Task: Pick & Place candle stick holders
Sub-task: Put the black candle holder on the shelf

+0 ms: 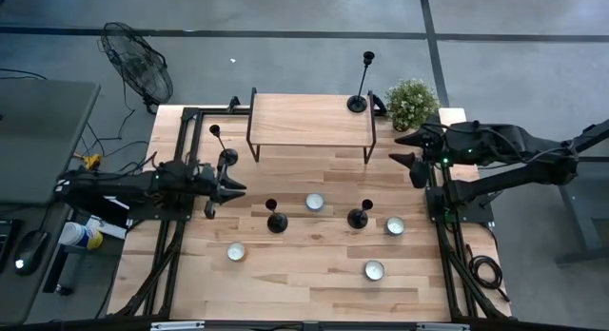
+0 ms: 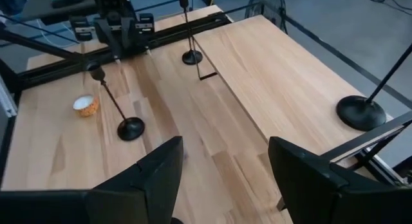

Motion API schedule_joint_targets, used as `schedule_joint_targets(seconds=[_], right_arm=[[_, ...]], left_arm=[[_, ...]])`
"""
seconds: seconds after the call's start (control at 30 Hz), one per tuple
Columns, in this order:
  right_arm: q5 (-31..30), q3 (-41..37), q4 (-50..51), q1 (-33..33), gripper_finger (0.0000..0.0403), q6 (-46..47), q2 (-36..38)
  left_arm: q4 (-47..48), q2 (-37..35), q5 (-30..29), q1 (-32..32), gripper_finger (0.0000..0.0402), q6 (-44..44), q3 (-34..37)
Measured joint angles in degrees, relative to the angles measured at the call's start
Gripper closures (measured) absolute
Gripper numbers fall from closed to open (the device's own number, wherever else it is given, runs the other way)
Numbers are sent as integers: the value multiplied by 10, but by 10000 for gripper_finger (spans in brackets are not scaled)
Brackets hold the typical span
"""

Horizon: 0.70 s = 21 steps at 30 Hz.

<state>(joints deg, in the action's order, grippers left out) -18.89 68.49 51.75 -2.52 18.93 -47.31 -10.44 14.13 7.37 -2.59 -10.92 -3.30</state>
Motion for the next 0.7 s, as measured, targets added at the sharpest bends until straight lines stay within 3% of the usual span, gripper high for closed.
schedule_joint_targets(seconds=[0.27, 0.4, 0.7], right_arm=[[14, 0, 0, 0, 181, 5, 0], [14, 0, 0, 0, 181, 3, 0], [19, 0, 0, 0, 181, 3, 0]], left_arm=[[-69, 85, 1, 0, 318, -22, -23], [-56, 126, 3, 0, 310, -71, -23], [-143, 213, 26, 0, 204, -46, -24]])
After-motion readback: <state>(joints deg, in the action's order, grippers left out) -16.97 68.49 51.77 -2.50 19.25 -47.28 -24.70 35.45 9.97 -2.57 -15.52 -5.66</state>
